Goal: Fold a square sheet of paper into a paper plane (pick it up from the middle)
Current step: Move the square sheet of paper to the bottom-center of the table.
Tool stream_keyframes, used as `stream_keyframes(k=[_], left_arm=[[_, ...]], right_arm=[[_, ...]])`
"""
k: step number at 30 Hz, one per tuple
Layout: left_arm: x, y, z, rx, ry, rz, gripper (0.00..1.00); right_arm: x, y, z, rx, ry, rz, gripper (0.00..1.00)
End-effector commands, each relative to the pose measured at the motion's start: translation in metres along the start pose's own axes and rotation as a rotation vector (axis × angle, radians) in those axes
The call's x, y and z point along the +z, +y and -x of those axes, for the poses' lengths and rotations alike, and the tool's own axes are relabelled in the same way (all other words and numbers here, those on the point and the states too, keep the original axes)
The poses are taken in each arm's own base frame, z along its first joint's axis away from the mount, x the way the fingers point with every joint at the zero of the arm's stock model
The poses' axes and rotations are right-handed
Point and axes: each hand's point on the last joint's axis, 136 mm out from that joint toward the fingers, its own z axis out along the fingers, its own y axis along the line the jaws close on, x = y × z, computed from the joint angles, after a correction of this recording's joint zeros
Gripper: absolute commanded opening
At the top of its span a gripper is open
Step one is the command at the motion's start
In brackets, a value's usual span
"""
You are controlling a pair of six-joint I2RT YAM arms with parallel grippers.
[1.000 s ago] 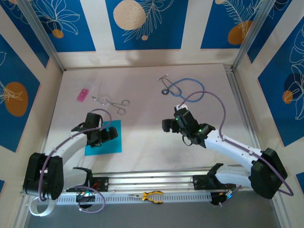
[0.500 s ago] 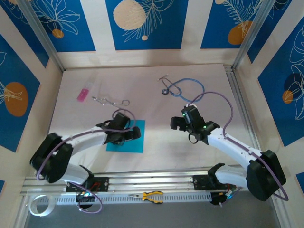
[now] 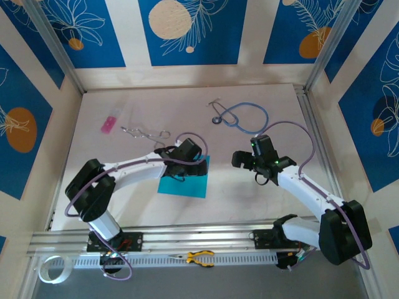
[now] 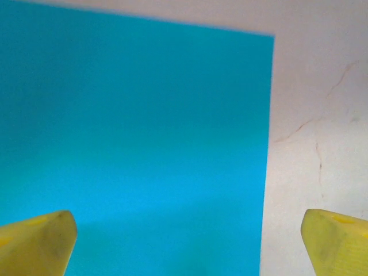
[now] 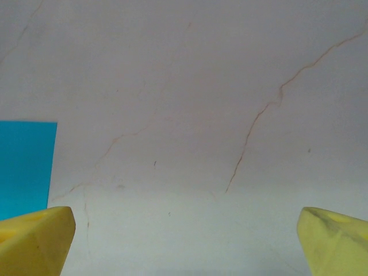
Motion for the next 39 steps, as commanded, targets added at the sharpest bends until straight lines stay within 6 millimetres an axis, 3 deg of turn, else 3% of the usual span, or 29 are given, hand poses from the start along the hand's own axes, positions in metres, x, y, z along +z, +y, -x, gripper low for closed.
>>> stream_keyframes(k=[1, 6, 16, 22, 30, 34, 39], left_arm=[[-0.018, 0.017, 0.008, 0.245, 0.005, 0.091, 1.00], [-0.012, 0.021, -0.001, 0.297, 0.155, 0.033, 1.00], [0.023, 0.027, -0.021, 0.231, 0.317, 0.079, 0.91], [0.028, 0.033, -0.038, 0.148, 0.347, 0.110, 0.87], [0.025, 0.014, -0.058, 0.080, 0.363, 0.173, 0.85], [0.020, 0.008, -0.054, 0.026, 0.326, 0.217, 0.84], [0.006, 0.010, -0.023, 0.068, 0.223, 0.259, 0.86]], right_arm=[[-0.007, 0.013, -0.012, -0.002, 0.076, 0.077, 0.99], [-0.011, 0.018, -0.018, 0.001, 0.086, 0.095, 0.99], [-0.011, -0.001, -0.010, -0.034, -0.010, -0.107, 0.99], [-0.004, -0.007, -0.008, -0.029, 0.011, -0.111, 0.99], [0.001, -0.013, -0.010, 0.014, 0.047, -0.101, 0.99], [-0.001, -0.010, -0.008, 0.035, 0.060, -0.066, 0.99], [-0.003, -0.006, -0.003, 0.025, 0.060, -0.046, 0.99]])
